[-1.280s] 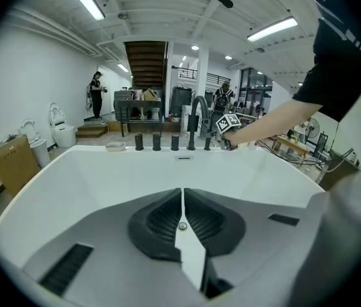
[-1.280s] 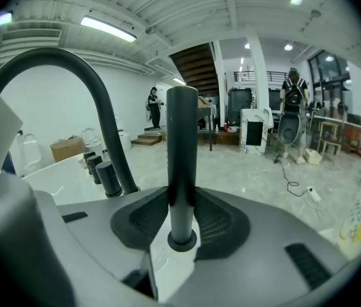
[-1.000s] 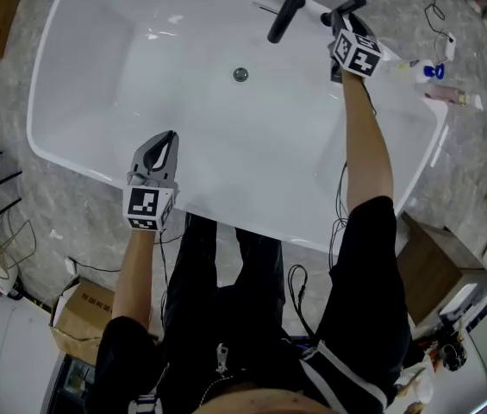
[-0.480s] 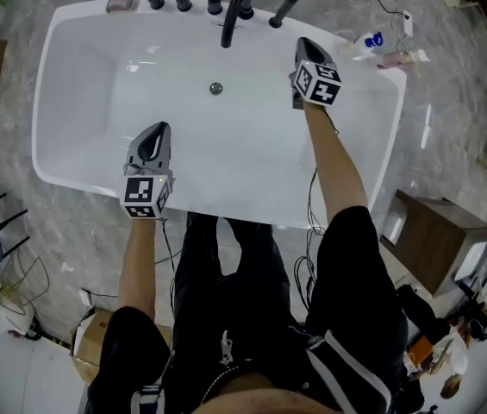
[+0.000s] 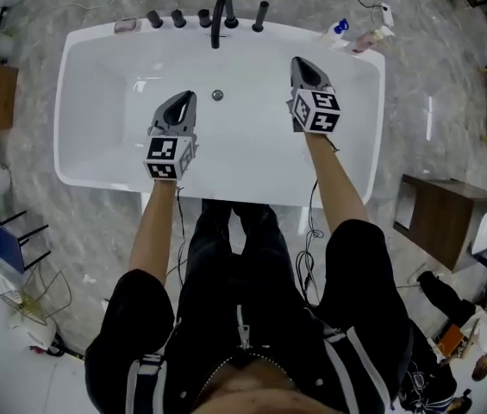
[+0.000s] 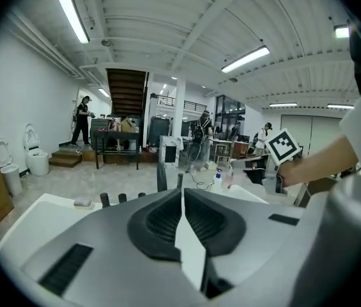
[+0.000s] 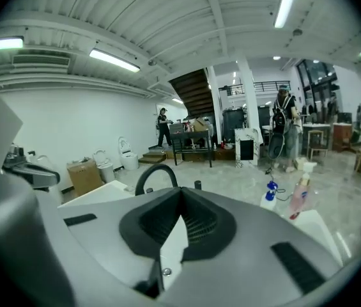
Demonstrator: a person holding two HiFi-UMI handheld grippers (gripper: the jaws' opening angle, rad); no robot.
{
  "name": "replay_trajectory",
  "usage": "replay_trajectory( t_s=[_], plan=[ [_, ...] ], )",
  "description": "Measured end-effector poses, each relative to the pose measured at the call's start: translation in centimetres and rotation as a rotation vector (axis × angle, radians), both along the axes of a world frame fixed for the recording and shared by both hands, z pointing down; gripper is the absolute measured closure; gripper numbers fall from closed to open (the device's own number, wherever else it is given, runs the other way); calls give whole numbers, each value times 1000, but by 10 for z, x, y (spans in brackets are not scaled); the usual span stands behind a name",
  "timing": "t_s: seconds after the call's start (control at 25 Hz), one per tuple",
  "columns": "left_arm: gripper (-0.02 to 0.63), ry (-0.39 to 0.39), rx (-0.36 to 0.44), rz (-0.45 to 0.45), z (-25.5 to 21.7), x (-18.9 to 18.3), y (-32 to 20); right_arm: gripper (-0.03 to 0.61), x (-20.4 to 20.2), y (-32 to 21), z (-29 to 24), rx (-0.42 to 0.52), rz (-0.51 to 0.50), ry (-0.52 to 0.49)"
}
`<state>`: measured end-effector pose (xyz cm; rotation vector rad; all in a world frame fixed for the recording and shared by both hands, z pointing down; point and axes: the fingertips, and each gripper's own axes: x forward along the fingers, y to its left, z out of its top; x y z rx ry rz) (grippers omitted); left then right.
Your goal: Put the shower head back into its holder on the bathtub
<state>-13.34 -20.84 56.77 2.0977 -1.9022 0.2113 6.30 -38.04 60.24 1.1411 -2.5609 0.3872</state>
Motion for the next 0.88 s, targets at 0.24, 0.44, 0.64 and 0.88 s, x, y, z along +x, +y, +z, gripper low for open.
replay_trajectory(
  t_s=[0.24, 0.44, 0.64, 0.88],
  plan=[
    [581, 2, 46, 90, -41, 33, -13, 572, 24, 48, -66, 71, 19, -43],
    [581, -8, 84, 142, -78, 54, -17, 571, 44, 84, -99, 100, 36, -51],
    [581, -20, 120, 168, -108, 69, -17, 571, 65, 104, -132, 134, 62, -79],
    [581, -38, 143, 187, -124, 85, -11, 572, 83, 119, -148, 150, 81, -102]
  ],
)
